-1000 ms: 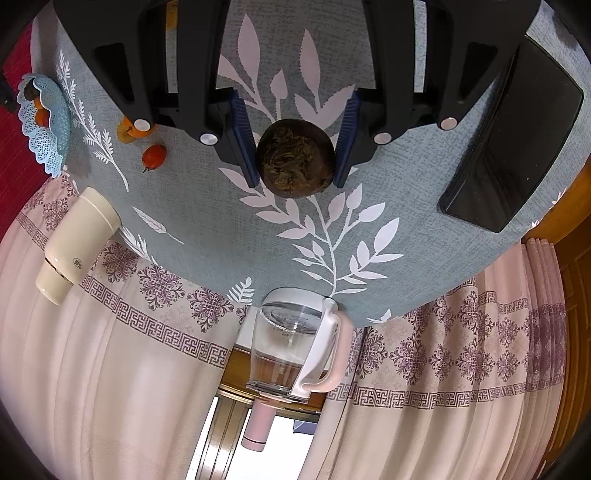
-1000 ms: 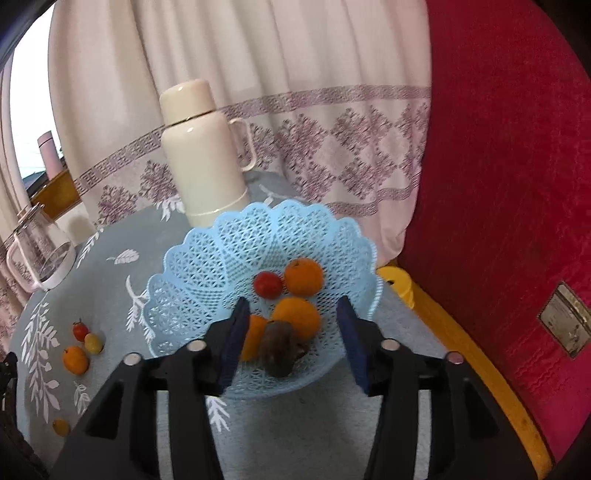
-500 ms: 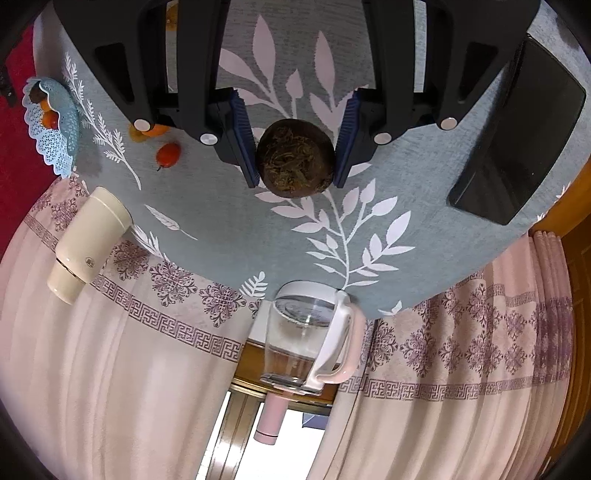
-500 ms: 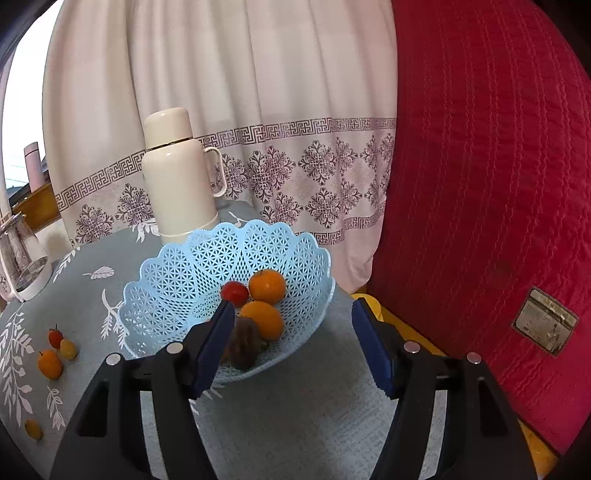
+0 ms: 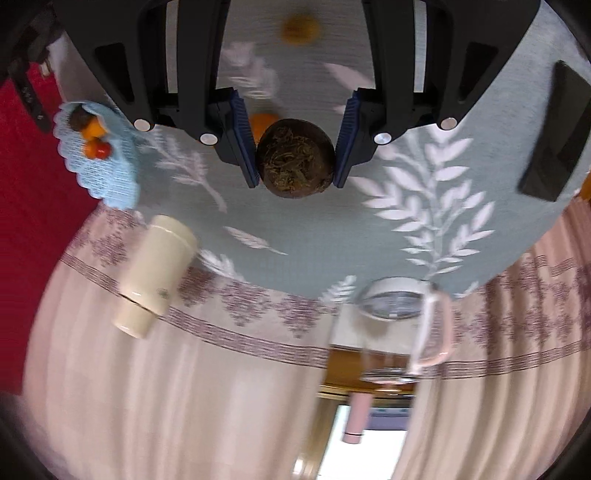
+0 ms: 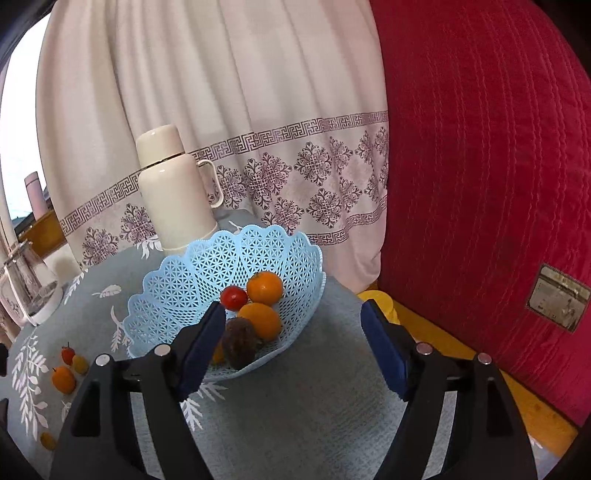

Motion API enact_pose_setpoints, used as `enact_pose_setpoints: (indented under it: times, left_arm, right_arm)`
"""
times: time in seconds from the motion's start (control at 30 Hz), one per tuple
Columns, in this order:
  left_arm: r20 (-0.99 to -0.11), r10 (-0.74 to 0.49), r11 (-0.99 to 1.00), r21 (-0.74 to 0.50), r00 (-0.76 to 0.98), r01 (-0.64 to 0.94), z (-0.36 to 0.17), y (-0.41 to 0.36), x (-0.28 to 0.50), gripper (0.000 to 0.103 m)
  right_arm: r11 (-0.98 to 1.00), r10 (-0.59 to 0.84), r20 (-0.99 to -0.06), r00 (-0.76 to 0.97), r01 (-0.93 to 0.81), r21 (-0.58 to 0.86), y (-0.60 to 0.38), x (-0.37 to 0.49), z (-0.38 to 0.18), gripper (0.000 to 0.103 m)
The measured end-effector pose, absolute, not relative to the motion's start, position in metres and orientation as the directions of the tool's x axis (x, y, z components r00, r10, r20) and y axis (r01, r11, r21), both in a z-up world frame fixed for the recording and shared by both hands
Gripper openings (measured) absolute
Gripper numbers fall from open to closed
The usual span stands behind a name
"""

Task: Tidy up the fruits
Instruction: 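Carry the brown fruit over the basket and open the left tool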

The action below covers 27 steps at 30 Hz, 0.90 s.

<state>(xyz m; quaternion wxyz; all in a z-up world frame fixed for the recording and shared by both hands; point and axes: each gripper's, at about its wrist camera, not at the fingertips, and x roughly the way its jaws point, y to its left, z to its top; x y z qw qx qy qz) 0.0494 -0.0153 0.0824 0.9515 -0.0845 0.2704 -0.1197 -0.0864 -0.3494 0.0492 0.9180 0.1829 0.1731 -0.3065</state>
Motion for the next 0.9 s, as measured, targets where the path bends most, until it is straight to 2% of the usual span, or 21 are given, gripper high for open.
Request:
enact_pose_setpoints:
  times: [0.1,0.17,0.53,0.9]
  left_arm:
    - [-0.500,-0.324,0.943,-0.236,0.804,0.233,0.085,-0.037,0.050,0.042]
    - [-0.505,-0.353,0.934,-0.241,0.788,0.263,0.087,-0.053,0.052,0.042]
    - [-0.510,-0.470,0.879,-0.194,0.721,0.436,0.098,-0.149,0.054,0.042]
    - [-0.574,-0.520,0.835,-0.185,0.633,0.518,0.074,-0.213,0.064,0.042]
  right_arm:
    - [0.746,-0.495,-0.422,0.759,0.621,0.240,-0.349,-0.089,0.049,0.077]
    - [0.744,-0.499,-0.414,0.762,0.621,0.247,-0.349,-0.091,0.049,0.087]
    - [0.719,-0.504,-0.410,0.761,0.632,0.290,-0.355,-0.094,0.048,0.087]
    - [0.723,-0.498,-0.407,0.766,0.626,0.293,-0.356,-0.096,0.048,0.087]
